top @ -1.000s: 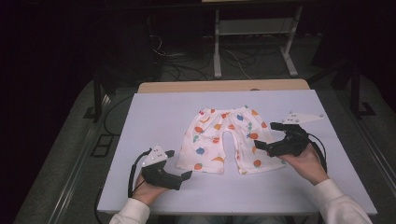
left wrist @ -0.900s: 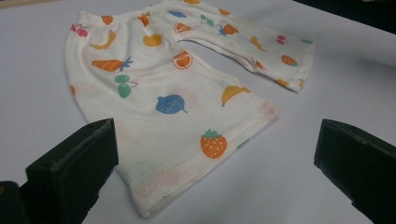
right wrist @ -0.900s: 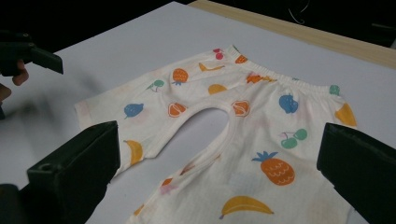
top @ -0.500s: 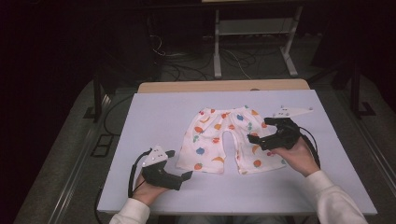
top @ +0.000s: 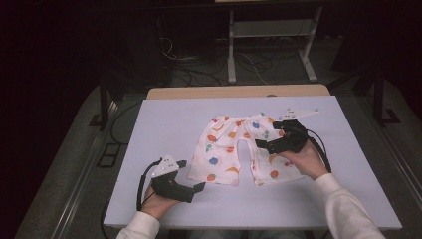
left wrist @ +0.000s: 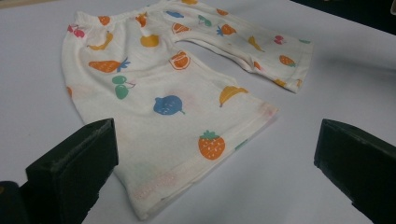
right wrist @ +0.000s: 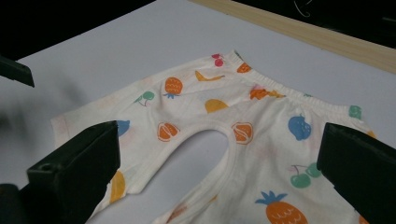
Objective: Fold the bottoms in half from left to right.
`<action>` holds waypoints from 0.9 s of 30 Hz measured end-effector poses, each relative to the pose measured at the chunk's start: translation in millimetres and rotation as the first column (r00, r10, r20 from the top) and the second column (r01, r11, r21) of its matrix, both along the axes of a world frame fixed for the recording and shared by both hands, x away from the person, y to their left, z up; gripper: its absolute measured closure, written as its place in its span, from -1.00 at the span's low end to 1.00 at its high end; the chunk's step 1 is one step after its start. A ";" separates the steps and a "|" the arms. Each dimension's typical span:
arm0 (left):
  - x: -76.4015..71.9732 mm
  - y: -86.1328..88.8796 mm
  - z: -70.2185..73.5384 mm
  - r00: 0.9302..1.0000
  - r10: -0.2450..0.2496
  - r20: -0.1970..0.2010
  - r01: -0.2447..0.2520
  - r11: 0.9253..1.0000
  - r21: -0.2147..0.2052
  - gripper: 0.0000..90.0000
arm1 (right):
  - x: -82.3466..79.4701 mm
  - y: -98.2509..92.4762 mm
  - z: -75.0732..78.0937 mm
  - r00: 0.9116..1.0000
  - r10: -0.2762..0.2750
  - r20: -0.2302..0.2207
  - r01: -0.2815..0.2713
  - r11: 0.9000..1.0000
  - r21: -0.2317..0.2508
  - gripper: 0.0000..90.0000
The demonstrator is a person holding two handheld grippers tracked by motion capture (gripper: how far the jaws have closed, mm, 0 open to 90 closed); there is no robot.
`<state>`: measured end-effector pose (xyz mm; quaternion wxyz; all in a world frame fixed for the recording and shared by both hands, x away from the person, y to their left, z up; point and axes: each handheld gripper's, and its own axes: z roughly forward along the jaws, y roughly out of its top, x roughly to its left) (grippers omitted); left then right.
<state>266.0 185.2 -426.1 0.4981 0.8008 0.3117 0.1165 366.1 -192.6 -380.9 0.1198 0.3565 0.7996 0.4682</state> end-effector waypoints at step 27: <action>0.4 2.5 0.5 1.000 0.017 -0.005 -0.017 1.000 -0.018 -1.00 | 30.3 43.8 15.8 0.998 0.060 0.004 -0.060 0.998 0.023 -1.00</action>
